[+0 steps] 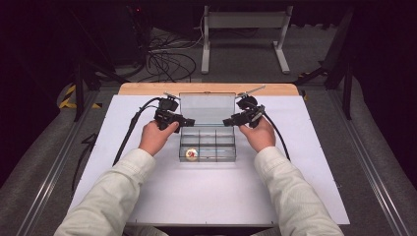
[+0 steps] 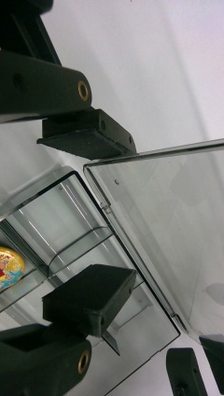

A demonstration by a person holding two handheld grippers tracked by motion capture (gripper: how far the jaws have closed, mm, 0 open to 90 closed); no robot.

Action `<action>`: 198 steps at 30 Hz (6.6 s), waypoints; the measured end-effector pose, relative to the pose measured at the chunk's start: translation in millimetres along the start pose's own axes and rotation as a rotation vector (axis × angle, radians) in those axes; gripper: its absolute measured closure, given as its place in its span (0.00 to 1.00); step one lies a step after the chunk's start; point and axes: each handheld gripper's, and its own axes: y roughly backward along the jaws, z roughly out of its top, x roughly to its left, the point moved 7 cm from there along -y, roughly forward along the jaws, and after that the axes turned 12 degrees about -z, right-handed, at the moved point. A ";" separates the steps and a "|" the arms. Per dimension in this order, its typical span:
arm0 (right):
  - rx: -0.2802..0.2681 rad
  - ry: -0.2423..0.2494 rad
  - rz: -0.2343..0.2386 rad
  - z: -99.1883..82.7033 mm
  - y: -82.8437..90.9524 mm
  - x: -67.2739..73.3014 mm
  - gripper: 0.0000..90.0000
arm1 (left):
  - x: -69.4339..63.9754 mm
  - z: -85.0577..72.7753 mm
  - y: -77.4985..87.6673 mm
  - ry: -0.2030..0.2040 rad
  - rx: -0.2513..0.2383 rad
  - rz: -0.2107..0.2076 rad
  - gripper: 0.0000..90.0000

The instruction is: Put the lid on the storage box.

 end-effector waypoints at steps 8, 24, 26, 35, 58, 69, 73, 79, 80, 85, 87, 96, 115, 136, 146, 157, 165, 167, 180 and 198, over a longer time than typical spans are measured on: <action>-0.008 0.002 0.000 -1.8 3.4 -1.2 0.59 | -2.2 1.4 5.8 -0.033 -0.019 0.010 0.41; -0.037 0.000 0.037 -7.6 17.8 -1.2 0.64 | -13.9 0.6 14.7 -0.091 -0.023 -0.034 0.50; -0.041 -0.002 0.040 -9.4 19.7 -1.1 0.63 | -15.4 -0.9 13.8 -0.101 -0.015 -0.018 0.51; -0.062 0.026 0.021 -19.0 39.0 1.5 0.66 | -17.1 -1.9 14.7 -0.105 -0.015 -0.021 0.51; -0.139 0.076 0.076 -16.9 78.9 24.2 1.00 | -20.7 -8.9 31.9 -0.135 0.015 0.002 0.48; -0.129 0.099 0.085 -22.1 82.4 31.3 1.00 | -27.7 -26.0 50.4 -0.171 0.052 0.020 0.70; -0.125 0.104 0.087 -25.4 83.7 33.4 1.00 | -34.2 -32.3 55.7 -0.186 0.063 0.006 0.81; -0.106 0.117 0.086 -32.2 83.4 36.3 1.00 | -43.4 -43.5 57.8 -0.220 0.068 0.006 0.95; -0.098 0.124 0.086 -33.8 83.3 36.7 1.00 | -44.9 -44.6 57.5 -0.221 0.064 0.004 0.97; -0.081 0.143 0.085 -39.9 84.2 39.4 1.00 | -51.3 -51.5 57.3 -0.238 0.071 -0.008 0.99; -0.075 0.145 0.090 -43.1 83.8 40.7 1.00 | -52.7 -54.0 57.2 -0.242 0.075 -0.011 0.99; -0.042 0.152 0.100 -57.7 79.5 45.6 1.00 | -53.5 -64.2 55.9 -0.251 0.118 -0.023 0.98; 0.031 0.188 0.106 -81.7 68.8 55.2 0.99 | -52.3 -84.4 47.3 -0.271 0.207 -0.026 0.98; 0.091 0.163 0.120 -101.3 65.7 57.9 0.98 | -64.6 -105.3 40.8 -0.265 0.287 -0.079 0.98; 0.058 0.170 0.124 -98.5 68.3 62.9 0.94 | -69.7 -102.2 44.5 -0.291 0.225 -0.093 0.89; -0.064 0.166 0.146 -87.1 85.4 68.7 0.46 | -78.2 -88.3 58.0 -0.334 0.049 -0.075 0.44; -0.143 0.162 0.128 -80.4 94.0 70.3 0.19 | -86.3 -83.7 67.2 -0.379 -0.044 -0.022 0.27; -0.163 0.162 0.116 -79.2 95.6 70.5 0.13 | -86.5 -84.0 68.7 -0.390 -0.053 0.006 0.23; -0.252 0.220 0.055 -78.1 108.4 73.8 0.00 | -89.9 -85.2 87.4 -0.428 -0.192 0.024 0.17; -0.367 0.238 0.048 -99.4 120.8 71.2 0.00 | -80.7 -117.3 106.9 -0.480 -0.347 0.091 0.14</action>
